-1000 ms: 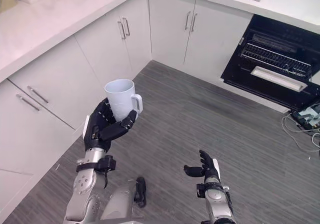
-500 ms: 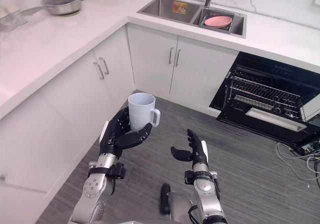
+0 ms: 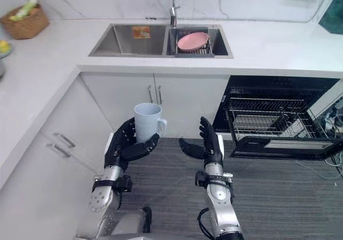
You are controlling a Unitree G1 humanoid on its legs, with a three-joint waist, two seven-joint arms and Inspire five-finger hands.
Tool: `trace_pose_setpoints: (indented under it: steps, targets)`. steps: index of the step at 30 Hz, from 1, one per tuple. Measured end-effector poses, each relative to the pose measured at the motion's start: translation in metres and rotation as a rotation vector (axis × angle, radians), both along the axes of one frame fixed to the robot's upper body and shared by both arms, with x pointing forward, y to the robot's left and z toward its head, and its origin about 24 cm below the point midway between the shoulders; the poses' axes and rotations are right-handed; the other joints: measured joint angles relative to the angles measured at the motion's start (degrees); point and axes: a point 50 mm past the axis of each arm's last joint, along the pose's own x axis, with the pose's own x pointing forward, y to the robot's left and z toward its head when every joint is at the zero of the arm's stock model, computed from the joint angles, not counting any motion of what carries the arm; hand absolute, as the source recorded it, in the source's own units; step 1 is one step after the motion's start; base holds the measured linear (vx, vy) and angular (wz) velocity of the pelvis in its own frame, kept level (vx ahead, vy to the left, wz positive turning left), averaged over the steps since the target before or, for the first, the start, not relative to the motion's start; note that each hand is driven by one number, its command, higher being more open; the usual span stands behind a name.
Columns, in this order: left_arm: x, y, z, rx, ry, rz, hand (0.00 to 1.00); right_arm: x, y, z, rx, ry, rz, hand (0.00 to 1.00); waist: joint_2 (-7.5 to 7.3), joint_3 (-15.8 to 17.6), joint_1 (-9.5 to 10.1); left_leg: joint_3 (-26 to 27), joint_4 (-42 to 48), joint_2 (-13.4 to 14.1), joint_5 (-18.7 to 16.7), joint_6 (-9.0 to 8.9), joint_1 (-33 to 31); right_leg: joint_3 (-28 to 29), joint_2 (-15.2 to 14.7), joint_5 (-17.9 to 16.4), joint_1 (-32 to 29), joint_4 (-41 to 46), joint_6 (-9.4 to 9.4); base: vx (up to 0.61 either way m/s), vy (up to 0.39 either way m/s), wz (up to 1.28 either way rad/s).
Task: Walk over to the sink, pick up the cup, carry it to the dishwasher, place the cup inside the dishwasher, then close the dishwasher door
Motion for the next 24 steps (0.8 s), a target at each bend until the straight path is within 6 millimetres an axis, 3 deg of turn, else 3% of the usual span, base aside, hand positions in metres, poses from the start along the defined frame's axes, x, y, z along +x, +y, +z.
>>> trace_pose_setpoints:
  steps: [2,3,4,7,9,10,11,13,15,17,18,19,20,21,22,24]
  targets:
    - [-0.001,0.002,0.000,0.012,0.000,0.004,0.30,0.001,0.009,0.006,0.018,-0.027,0.036,0.90,-0.75,-0.39,0.40,4.20,-1.40,0.05,-1.84,1.53,3.46,-0.43,-1.23,1.48,-4.44,9.57,2.94,0.43,0.185,-1.17]
    - [-0.002,0.003,0.002,0.022,-0.007,0.006,0.30,0.003,0.017,0.013,0.033,-0.058,0.064,0.90,-1.00,-0.24,0.58,6.85,-5.35,0.02,-3.02,2.11,7.93,-3.45,-2.87,3.20,-10.16,20.37,6.40,0.35,0.154,-1.28]
    - [-0.002,0.005,0.002,0.027,-0.007,0.018,0.30,0.004,0.023,0.018,0.049,-0.078,0.090,0.90,-1.03,-0.25,0.37,9.85,-8.68,-0.10,-3.60,2.47,12.72,-8.20,-4.87,2.13,-14.65,28.57,4.66,0.32,0.142,-1.31]
    - [-0.002,0.007,0.006,0.026,-0.026,0.044,0.30,0.004,0.033,0.025,0.060,-0.109,0.134,0.90,-0.76,-0.61,0.31,14.93,-14.20,1.21,-4.08,2.16,21.11,-20.05,-7.16,-0.88,-21.67,33.54,-0.26,0.27,0.070,-1.14]
    - [0.000,0.015,0.014,0.035,-0.078,0.078,0.30,0.013,0.044,0.036,0.073,-0.163,0.186,0.90,-1.39,-1.69,0.07,20.06,-17.34,2.95,-5.51,-0.18,24.71,-34.78,-8.68,-0.85,-27.43,24.25,-2.82,0.27,0.001,-1.13]
    - [0.000,0.019,0.014,0.038,-0.079,0.094,0.30,0.015,0.046,0.038,0.074,-0.170,0.199,0.90,-1.91,-1.99,-0.02,20.92,-17.41,2.98,-5.74,-0.46,25.44,-37.27,-8.23,0.56,-27.90,19.53,-3.78,0.39,-0.056,-1.02]
    - [0.001,0.026,0.012,0.048,-0.074,0.125,0.30,0.017,0.049,0.041,0.077,-0.186,0.218,0.90,-3.26,-2.60,-0.54,21.57,-16.72,2.59,-7.89,-2.42,26.93,-38.41,-5.28,10.38,-27.41,9.12,-6.65,0.44,-0.063,-0.74]
    - [0.003,0.025,0.000,0.027,-0.023,0.161,0.30,0.019,0.041,0.037,0.042,-0.173,0.229,0.90,0.42,-2.42,-0.43,19.35,-15.94,5.53,-8.57,-2.56,27.78,-37.60,-0.41,11.85,-24.72,4.65,-7.38,0.38,-0.040,-0.81]
    - [0.005,0.027,-0.008,0.032,0.012,0.178,0.30,0.018,0.031,0.034,0.018,-0.163,0.217,0.90,1.19,-2.31,-1.14,16.93,-15.53,5.95,-7.18,-2.12,28.50,-36.07,1.62,11.84,-23.99,3.66,-7.38,0.25,-0.039,-0.63]
    - [0.009,0.025,-0.013,0.038,0.032,0.171,0.30,0.017,0.020,0.031,0.024,-0.149,0.174,0.90,2.08,-1.47,-1.80,14.90,-8.53,7.39,-6.46,-3.11,27.66,-35.54,3.15,10.98,-20.99,1.88,-6.98,0.25,-0.043,-0.30]
    - [0.009,0.022,-0.013,0.025,0.035,0.173,0.30,0.016,0.015,0.030,0.037,-0.143,0.153,0.90,3.23,0.06,-2.25,13.52,0.94,9.59,-4.81,-3.12,26.31,-35.05,4.94,10.94,-16.62,-0.79,-7.02,0.18,-0.007,-0.30]
    - [0.008,0.022,-0.014,0.015,0.037,0.182,0.30,0.010,0.013,0.030,0.061,-0.140,0.144,0.90,4.29,0.77,-2.16,12.84,11.59,12.10,0.73,-2.05,23.17,-33.90,6.78,10.46,-12.84,-3.72,-7.81,0.18,0.005,-0.40]
    - [0.007,0.024,-0.013,0.016,0.037,0.192,0.30,0.007,0.014,0.030,0.073,-0.143,0.148,0.90,4.49,0.78,-1.65,12.67,16.00,12.99,4.52,-1.62,21.66,-33.04,7.37,10.52,-11.15,-5.27,-7.97,0.20,0.032,-0.61]
    - [0.006,0.026,-0.012,0.013,0.030,0.206,0.30,0.001,0.016,0.034,0.117,-0.155,0.160,0.90,4.36,0.53,-1.02,11.37,20.99,13.66,3.22,-2.30,18.07,-31.55,7.83,10.68,-9.59,-7.15,-8.21,0.25,0.047,-0.58]
    - [0.009,0.027,-0.009,0.014,0.013,0.207,0.30,0.001,0.018,0.039,0.148,-0.180,0.170,0.90,4.69,0.21,-1.10,9.89,20.21,12.59,-1.45,-1.98,14.18,-30.59,7.69,10.63,-9.19,-8.21,-8.30,0.25,0.048,-0.54]
    - [0.013,0.027,-0.005,0.012,-0.004,0.212,0.30,0.004,0.019,0.045,0.189,-0.205,0.192,0.90,4.15,0.55,-0.66,8.58,13.17,10.08,-6.23,-1.45,10.21,-28.37,6.94,10.84,-8.59,-9.03,-7.92,0.24,0.051,-0.55]
